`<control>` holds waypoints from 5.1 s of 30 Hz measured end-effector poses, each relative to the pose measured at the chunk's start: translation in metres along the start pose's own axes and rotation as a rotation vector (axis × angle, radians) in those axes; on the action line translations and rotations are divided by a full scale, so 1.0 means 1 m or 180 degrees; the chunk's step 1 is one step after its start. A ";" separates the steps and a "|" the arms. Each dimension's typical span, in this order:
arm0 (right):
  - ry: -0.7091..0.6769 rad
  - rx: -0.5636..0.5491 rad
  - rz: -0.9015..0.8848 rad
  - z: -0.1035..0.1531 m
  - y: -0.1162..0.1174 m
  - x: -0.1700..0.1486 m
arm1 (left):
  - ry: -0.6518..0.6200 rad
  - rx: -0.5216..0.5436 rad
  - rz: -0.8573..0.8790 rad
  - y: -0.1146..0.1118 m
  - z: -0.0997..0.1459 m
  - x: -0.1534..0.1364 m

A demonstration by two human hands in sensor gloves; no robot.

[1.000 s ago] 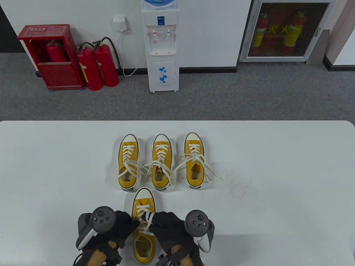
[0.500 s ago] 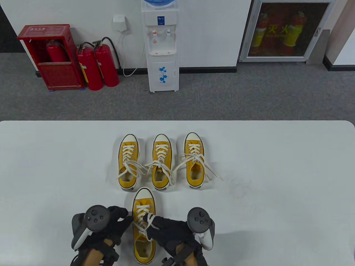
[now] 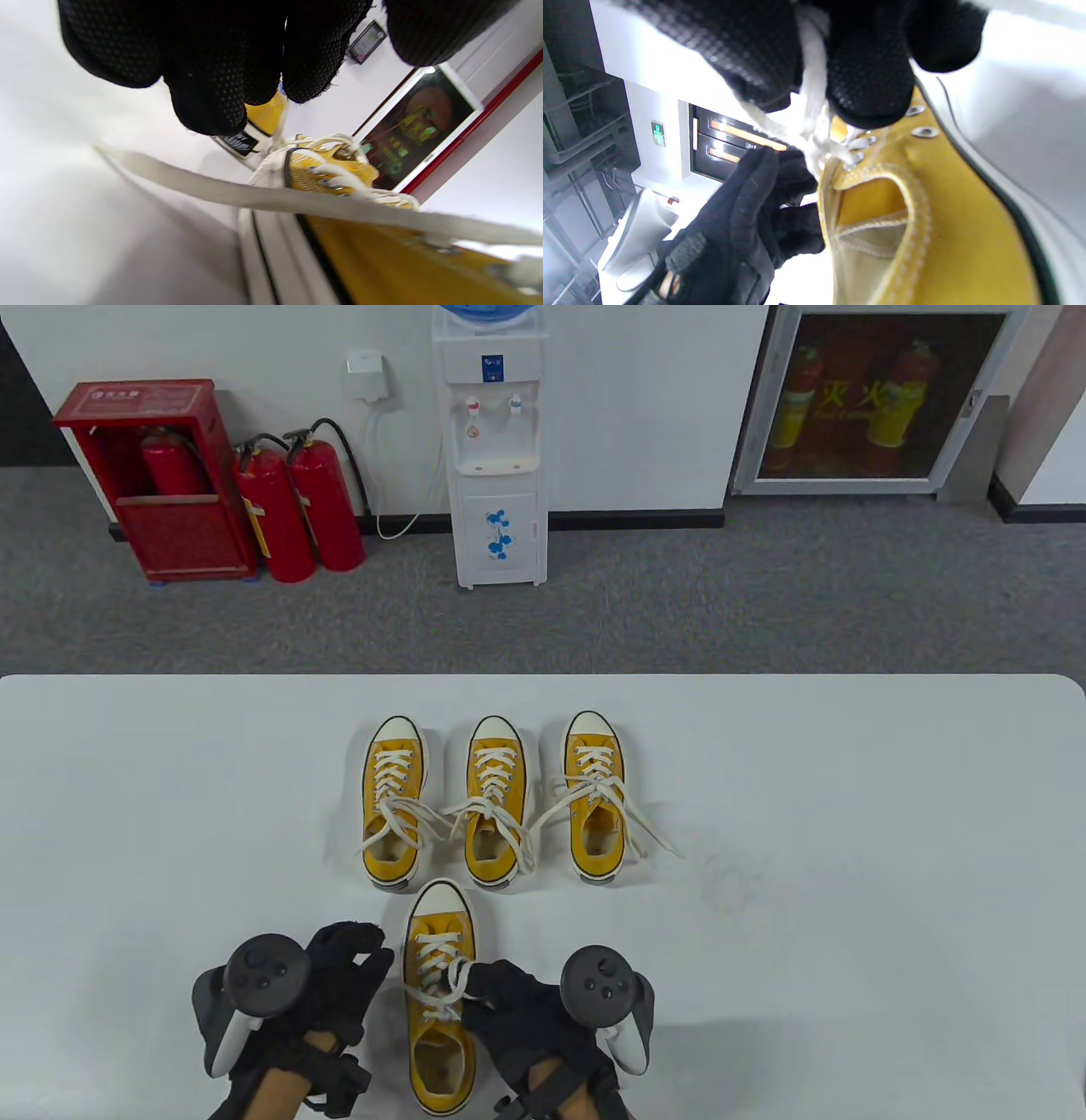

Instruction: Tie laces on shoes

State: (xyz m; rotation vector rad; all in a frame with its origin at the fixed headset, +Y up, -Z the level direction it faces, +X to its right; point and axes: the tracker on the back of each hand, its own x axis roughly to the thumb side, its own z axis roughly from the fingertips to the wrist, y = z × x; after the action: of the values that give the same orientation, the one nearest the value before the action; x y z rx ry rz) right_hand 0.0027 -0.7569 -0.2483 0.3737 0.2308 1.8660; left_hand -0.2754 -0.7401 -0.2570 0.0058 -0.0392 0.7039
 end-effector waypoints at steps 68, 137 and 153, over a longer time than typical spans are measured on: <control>0.0255 -0.0082 0.0429 0.001 -0.057 -0.023 | 0.0329 -0.0228 -0.0466 0.026 0.000 -0.019; 0.0419 0.0013 0.1769 0.001 0.025 -0.007 | -0.0593 -0.0295 -0.1087 0.008 0.019 0.033; -0.0058 -0.0450 0.2354 0.010 0.017 0.017 | -0.0595 -0.0306 -0.1102 0.007 0.019 0.033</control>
State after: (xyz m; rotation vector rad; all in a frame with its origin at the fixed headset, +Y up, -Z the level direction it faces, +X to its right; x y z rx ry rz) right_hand -0.0132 -0.7468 -0.2311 0.4103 -0.0707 2.5848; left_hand -0.2550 -0.7137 -0.2368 -0.0136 -0.2455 0.3530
